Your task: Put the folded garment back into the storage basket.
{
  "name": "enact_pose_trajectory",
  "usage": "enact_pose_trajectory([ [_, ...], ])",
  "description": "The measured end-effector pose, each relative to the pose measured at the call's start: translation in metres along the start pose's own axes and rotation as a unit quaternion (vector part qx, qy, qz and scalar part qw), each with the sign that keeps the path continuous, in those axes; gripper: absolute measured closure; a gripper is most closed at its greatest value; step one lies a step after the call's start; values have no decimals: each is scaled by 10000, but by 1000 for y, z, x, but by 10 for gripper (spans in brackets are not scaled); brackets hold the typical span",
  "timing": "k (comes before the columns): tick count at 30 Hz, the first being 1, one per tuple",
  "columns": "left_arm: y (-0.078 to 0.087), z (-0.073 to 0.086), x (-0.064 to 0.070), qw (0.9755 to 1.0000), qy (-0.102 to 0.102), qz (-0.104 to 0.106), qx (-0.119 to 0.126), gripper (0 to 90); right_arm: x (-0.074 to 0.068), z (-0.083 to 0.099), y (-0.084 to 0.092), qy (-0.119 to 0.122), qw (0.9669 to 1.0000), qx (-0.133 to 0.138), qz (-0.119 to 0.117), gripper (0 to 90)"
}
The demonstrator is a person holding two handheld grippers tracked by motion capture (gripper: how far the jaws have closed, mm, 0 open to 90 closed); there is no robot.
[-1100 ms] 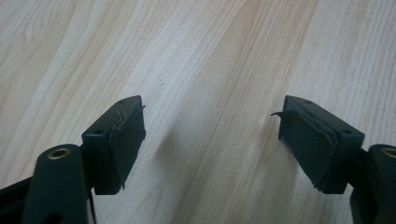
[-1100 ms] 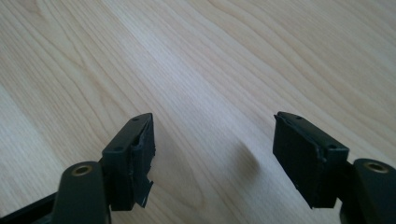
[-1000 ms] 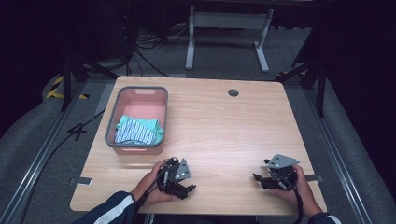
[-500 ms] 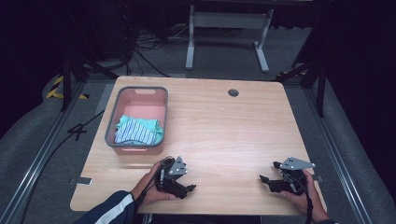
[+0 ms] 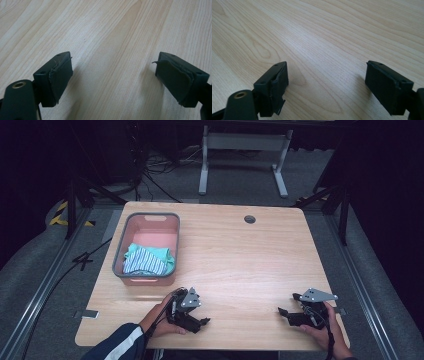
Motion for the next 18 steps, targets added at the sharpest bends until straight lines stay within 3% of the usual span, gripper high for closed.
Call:
enact_pose_trajectory([
  [18, 0, 0, 0, 10000, -38, 6, -58, 134, 0, 0, 0, -5, 10000, 0, 0, 194],
])
Point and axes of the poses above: each handheld gripper's, and its own axes: y roughly backward along the jaws, z roughly out of its underside, x roughly to its right, the point moved 6 cm from there along -y, roughly forward along the jaws, and after that the axes turned 15 degrees about y, right-handed, at the moved point
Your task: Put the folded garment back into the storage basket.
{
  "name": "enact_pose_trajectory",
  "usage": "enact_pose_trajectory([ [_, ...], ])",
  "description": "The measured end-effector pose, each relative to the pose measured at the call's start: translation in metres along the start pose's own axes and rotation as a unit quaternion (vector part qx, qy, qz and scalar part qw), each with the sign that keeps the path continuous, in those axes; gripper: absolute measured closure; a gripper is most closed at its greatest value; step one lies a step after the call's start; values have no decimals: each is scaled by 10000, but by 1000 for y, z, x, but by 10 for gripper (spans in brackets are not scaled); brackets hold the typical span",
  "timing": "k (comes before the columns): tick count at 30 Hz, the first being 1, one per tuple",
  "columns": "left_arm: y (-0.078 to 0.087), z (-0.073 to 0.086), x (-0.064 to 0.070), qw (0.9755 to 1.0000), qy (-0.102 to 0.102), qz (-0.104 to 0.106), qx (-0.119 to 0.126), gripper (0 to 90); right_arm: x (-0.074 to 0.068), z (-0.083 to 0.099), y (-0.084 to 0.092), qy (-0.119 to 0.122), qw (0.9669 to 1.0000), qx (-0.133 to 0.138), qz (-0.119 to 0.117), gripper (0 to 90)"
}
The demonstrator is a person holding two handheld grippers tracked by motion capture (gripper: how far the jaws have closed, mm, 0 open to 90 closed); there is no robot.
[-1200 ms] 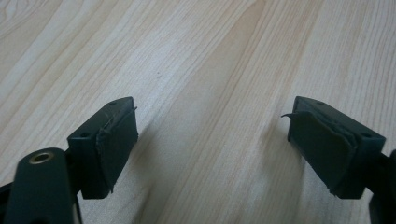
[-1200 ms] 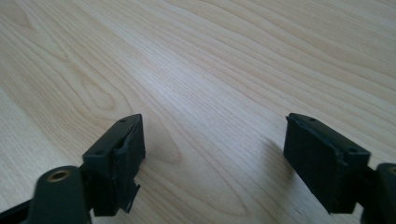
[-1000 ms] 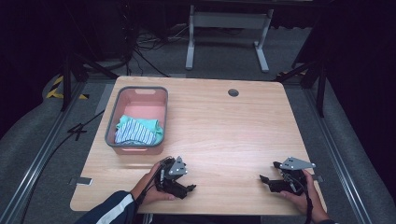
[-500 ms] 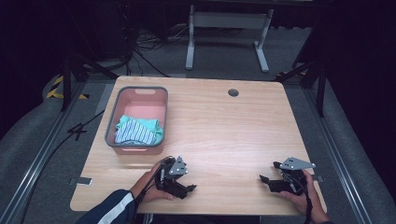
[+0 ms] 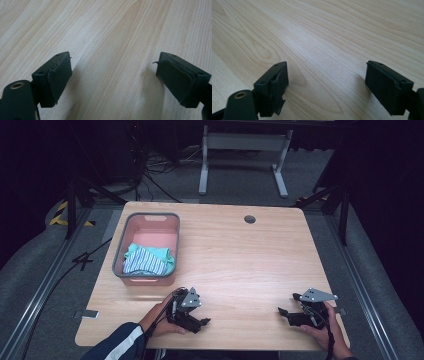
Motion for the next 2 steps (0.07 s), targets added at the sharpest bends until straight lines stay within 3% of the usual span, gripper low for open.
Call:
enact_pose_trajectory([
  [2, 0, 0, 0, 10000, -2, -3, -4, 135, 0, 0, 0, -1, 10000, 1, 0, 195],
])
Point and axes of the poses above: each handheld gripper's, and its own axes: y roughly backward along the jaws, z roughly out of its underside, x roughly to its right, the point moved 6 cm from there along -y, roughly forward along the jaws, and after that the axes turned 15 degrees about y, right-handed, at the moved point
